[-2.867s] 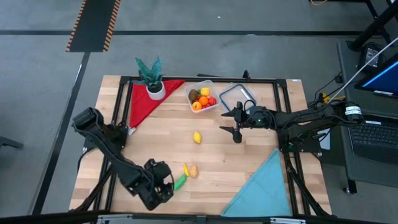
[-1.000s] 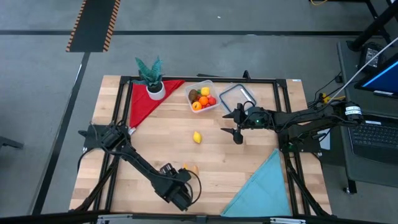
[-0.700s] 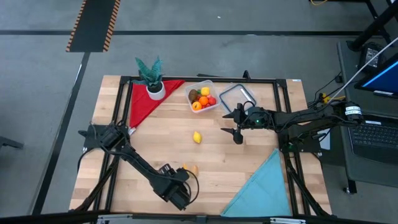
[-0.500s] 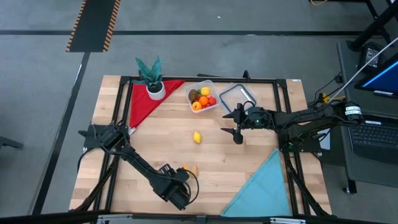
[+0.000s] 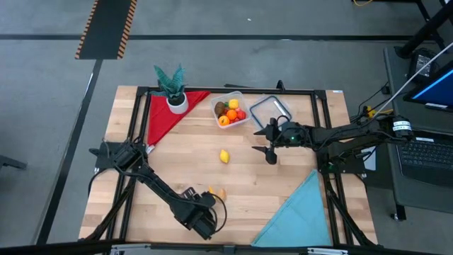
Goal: Pick and placing Produce into tupperware
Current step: Put the green pea into the transparent container
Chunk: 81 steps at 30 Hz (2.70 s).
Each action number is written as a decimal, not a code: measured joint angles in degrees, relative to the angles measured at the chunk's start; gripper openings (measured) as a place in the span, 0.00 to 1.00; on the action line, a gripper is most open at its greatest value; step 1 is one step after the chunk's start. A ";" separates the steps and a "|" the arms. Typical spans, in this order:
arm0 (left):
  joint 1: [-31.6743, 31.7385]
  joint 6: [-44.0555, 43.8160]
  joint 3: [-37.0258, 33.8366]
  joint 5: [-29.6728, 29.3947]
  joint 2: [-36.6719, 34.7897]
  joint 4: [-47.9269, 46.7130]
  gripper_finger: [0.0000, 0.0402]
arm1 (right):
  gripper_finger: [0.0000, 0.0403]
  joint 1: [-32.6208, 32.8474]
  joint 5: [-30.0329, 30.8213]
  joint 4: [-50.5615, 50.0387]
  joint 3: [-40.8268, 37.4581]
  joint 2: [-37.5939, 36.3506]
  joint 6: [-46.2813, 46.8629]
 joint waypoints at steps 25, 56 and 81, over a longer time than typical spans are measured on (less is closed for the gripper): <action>0.20 3.19 -0.33 0.20 -1.31 -2.54 0.29 | 0.72 0.00 -0.02 -1.94 0.00 0.02 2.69; -7.86 9.79 -0.16 -25.01 -24.29 -17.38 0.28 | 0.72 0.65 -1.51 -3.93 0.00 0.04 2.69; -7.72 29.71 -34.51 -25.05 -37.99 32.83 0.28 | 0.72 6.29 -1.55 -3.88 0.00 0.04 2.73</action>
